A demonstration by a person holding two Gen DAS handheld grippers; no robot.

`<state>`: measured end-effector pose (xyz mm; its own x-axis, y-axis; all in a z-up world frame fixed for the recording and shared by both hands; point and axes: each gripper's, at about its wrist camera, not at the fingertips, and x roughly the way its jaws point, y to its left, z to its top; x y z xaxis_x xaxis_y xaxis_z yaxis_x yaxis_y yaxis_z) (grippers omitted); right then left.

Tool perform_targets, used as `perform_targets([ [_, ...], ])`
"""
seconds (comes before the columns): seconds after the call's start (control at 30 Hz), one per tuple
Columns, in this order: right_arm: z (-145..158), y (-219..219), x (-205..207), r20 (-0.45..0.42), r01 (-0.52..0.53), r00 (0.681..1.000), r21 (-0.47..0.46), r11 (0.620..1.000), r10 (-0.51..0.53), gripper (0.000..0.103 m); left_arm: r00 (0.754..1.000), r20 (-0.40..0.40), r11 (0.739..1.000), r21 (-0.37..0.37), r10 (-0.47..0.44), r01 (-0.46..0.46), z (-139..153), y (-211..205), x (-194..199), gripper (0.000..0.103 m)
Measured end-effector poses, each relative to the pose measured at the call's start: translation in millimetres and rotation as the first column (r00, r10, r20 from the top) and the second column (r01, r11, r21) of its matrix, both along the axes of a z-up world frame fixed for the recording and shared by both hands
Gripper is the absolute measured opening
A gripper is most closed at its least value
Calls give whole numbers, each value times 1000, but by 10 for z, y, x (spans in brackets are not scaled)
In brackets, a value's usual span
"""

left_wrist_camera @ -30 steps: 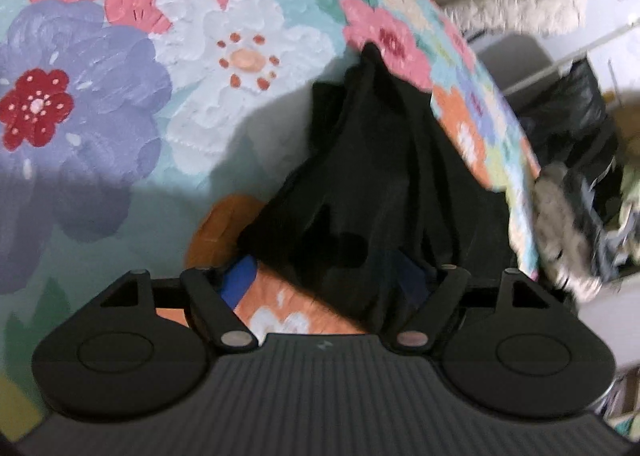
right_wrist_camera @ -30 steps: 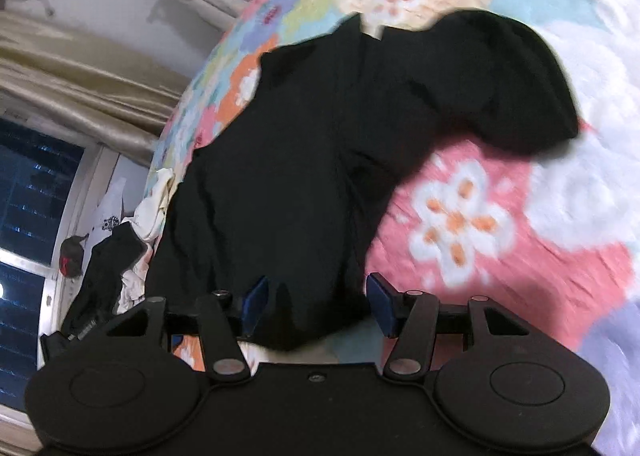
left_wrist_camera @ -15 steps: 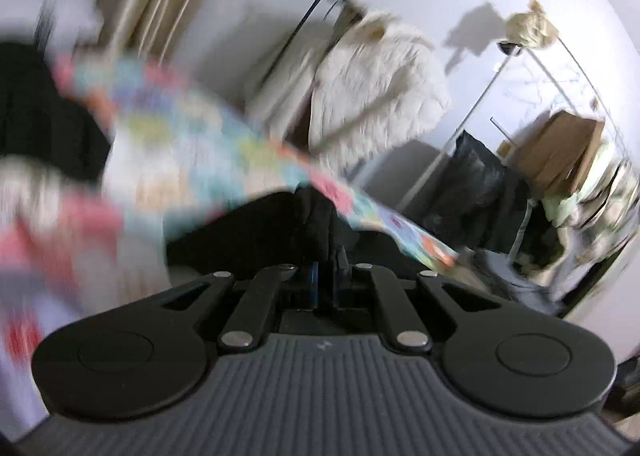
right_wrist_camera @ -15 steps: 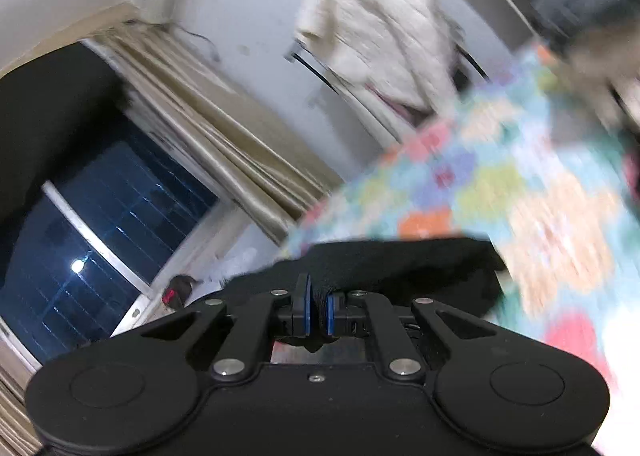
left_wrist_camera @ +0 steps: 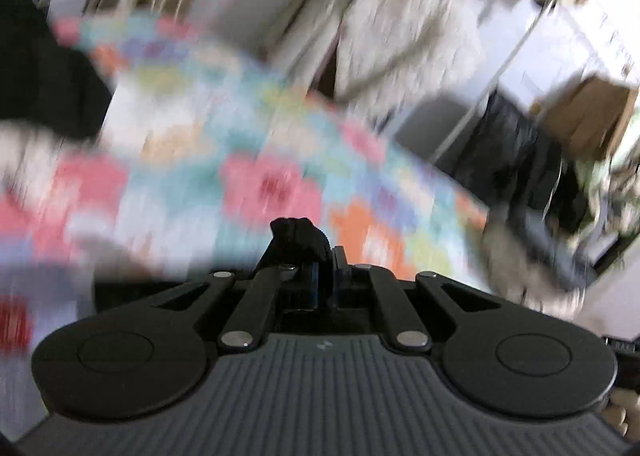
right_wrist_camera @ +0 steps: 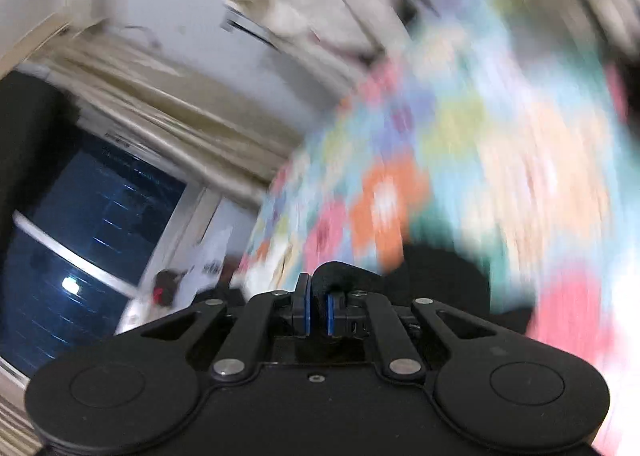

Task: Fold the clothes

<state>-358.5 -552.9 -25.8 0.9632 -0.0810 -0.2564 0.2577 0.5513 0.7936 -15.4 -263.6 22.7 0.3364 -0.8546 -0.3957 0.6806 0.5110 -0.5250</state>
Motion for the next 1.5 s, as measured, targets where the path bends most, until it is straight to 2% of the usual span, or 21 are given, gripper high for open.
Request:
perform_targets([
  [0.1,634,80,36,82,-18,996,-231,973,38,10,995,101,978,-209,7,14,501,138,-46,5],
  [0.13,817,174,-1,84,-24,995,-308,951,52,10,994,113,972,-233,-3,29,627,211,-90,5],
  [0.2,1046,417,-72,-5,-13,1000,-414,910,12,10,992,118,971,-233,-35,62,806,368,-206,5],
  [0.3,984,681,-203,-108,-87,993,-381,920,49,10,987,156,991,-120,-38,57,712,577,-476,5],
  [0.37,639,799,-270,-190,-139,978,-317,938,80,10,984,173,999,23,-31,27,438,659,-631,5],
  [0.4,432,843,-292,-232,-161,968,-278,947,97,10,984,174,992,127,-32,9,208,655,-686,5],
  [0.47,-194,883,-264,-343,-206,928,-148,967,145,10,992,122,949,315,-41,1,-317,584,-688,5],
  [0.53,-824,887,-206,-469,-221,860,11,975,200,10,1000,-15,872,488,-28,31,-920,494,-606,5],
  [0.57,-999,911,-158,-525,-241,820,47,969,230,10,995,-98,864,499,-21,67,-1099,479,-548,5],
  [0.6,-1020,945,-122,-549,-276,801,18,961,240,10,985,-170,871,481,-18,99,-1227,477,-493,5],
  [0.63,-1022,963,-98,-564,-300,788,-4,954,246,10,983,-183,870,483,-11,100,-1264,464,-463,5],
  [0.67,-969,933,-106,-553,-294,797,-3,956,243,10,987,-159,865,495,-7,85,-1235,446,-453,5],
  [0.77,-828,837,-194,-484,-251,849,-19,968,211,15,992,-124,881,469,-15,72,-1141,434,-474,5],
  [0.83,-784,796,-289,-475,-211,865,-46,976,164,21,993,-118,876,478,-9,65,-1157,478,-489,5],
  [0.9,-749,699,-371,-472,-144,876,-50,988,103,32,987,-159,878,474,11,67,-1161,510,-473,6],
  [1.0,-670,515,-588,-427,-32,904,-41,999,12,43,977,-207,911,409,49,41,-991,696,-476,7],
  [1.07,-664,388,-686,-408,38,912,-33,999,-49,44,979,-187,927,374,78,-2,-895,777,-467,9],
  [1.17,-793,101,-763,-422,152,897,15,988,-132,44,992,-107,948,317,62,-25,-737,797,-503,10],
  [1.27,-945,-154,-768,-433,241,880,52,969,-196,44,999,-2,950,309,-38,37,-604,633,-675,13],
  [1.4,-1141,-152,-602,-417,250,890,106,962,-185,44,981,132,950,298,-139,95,-468,382,-981,24],
  [1.5,-1046,9,-510,-397,206,905,87,975,-156,44,964,176,952,271,-198,146,-387,228,-1125,33],
])
